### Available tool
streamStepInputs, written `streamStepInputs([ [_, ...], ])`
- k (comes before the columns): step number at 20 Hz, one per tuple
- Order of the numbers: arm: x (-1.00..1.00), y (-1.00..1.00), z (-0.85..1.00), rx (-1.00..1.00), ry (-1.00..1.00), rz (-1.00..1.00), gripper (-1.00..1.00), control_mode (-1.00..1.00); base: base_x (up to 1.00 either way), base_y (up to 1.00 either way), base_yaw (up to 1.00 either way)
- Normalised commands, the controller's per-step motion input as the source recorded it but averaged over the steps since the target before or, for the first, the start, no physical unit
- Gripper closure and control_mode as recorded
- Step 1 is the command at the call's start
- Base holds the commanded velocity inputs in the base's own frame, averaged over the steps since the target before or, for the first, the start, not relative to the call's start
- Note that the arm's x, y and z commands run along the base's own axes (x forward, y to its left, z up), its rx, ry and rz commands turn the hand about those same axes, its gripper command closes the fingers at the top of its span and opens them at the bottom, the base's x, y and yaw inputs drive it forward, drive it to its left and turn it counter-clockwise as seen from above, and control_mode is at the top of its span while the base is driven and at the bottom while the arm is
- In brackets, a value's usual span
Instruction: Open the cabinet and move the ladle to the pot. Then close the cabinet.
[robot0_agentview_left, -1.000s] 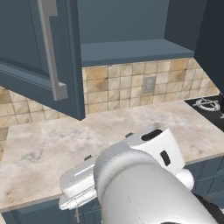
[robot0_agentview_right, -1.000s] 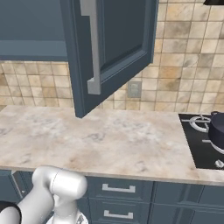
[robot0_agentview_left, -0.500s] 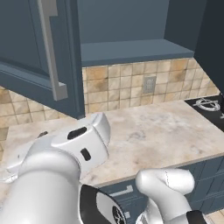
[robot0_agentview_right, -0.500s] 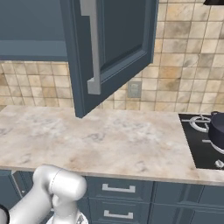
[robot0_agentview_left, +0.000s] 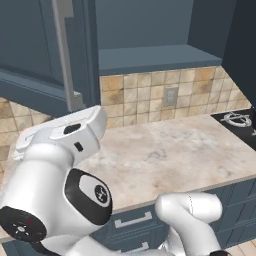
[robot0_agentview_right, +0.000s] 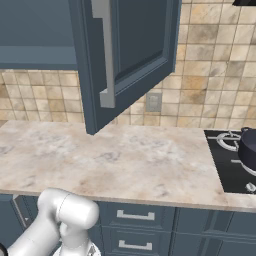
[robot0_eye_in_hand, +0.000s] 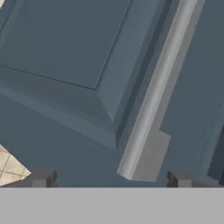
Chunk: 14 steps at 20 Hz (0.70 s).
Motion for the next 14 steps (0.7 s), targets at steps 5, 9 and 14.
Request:
streamStepInputs([
  [5, 1.0, 0.0, 0.0, 0.0, -0.16, -0.06, -1.0, -1.0, 0.0, 0.0, 0.0],
  [9, 1.0, -0.03, 0.0, 0.0, -0.09, -0.03, -1.0, -1.0, 0.0, 0.0, 0.0],
  [14, 1.0, -0.25, 0.01, 0.08, 0.0, 0.0, -1.0, -1.0, 0.0, 0.0, 0.0],
])
